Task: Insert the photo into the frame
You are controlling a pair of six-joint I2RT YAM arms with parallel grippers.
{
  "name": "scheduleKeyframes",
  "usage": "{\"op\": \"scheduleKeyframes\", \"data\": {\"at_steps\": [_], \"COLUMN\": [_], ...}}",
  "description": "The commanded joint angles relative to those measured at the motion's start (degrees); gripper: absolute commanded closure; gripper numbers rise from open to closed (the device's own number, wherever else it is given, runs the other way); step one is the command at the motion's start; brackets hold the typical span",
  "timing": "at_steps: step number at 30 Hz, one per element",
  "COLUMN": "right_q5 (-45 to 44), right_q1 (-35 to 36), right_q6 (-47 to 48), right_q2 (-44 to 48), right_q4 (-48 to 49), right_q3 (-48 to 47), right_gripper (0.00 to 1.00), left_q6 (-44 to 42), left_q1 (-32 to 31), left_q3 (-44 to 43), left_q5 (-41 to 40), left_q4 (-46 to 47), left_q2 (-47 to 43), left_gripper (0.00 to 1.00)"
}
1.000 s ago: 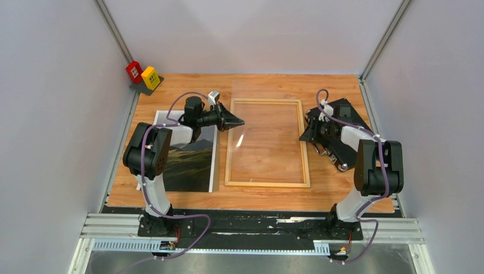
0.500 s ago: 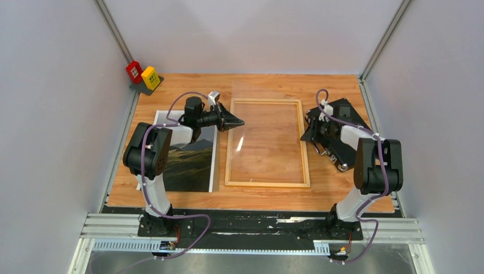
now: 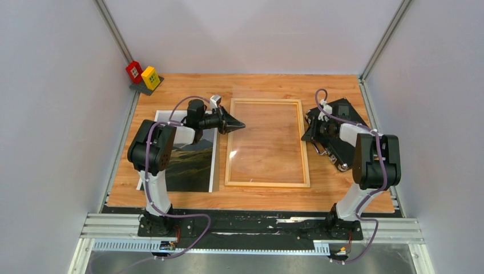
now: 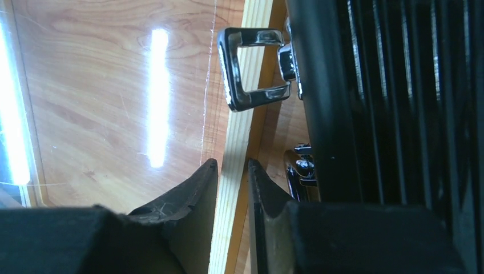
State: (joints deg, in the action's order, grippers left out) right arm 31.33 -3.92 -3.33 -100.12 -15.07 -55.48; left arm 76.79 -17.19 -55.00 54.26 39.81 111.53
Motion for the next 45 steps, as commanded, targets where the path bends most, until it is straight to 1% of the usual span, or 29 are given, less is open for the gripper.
{"op": "scheduleKeyframes", "data": {"at_steps": [1,8,21,26,32,45], "right_q5": [0.3,0.4,0.6,0.5,0.6,1.0], "right_q1": [0.2,0.1,0.1,0.0,-0.4,-0.5], "right_q6": [0.2,0.3,0.2,0.3,0.1,0.0], "right_q2": [-0.2,-0.2,-0.1,0.1,0.1,-0.1], "right_q4": [2.1,2.1,1.9,1.8,1.7,1.6], "right_q3": [-2.1,-2.0,-2.2,-2.2,-2.2,-2.1], "right_gripper": [0.76,0.76,0.76,0.74,0.7,0.69], "left_q6": [2.2,5.0,5.4,5.8,6.2,1.3], "left_q1": [-1.0,-1.7,-2.2,-2.2,-2.1,-2.1], "left_q3": [-1.1,-1.2,-1.5,-2.6,-3.2,-2.7], "left_q5": [0.9,1.0,0.9,1.4,1.5,0.3], "left_q4": [5.3,8.0,8.6,9.2,9.0,4.8], "left_q2": [0.6,1.8,2.5,3.1,3.4,3.5], "left_gripper": [1.0,1.0,1.0,1.0,1.0,1.0]}}
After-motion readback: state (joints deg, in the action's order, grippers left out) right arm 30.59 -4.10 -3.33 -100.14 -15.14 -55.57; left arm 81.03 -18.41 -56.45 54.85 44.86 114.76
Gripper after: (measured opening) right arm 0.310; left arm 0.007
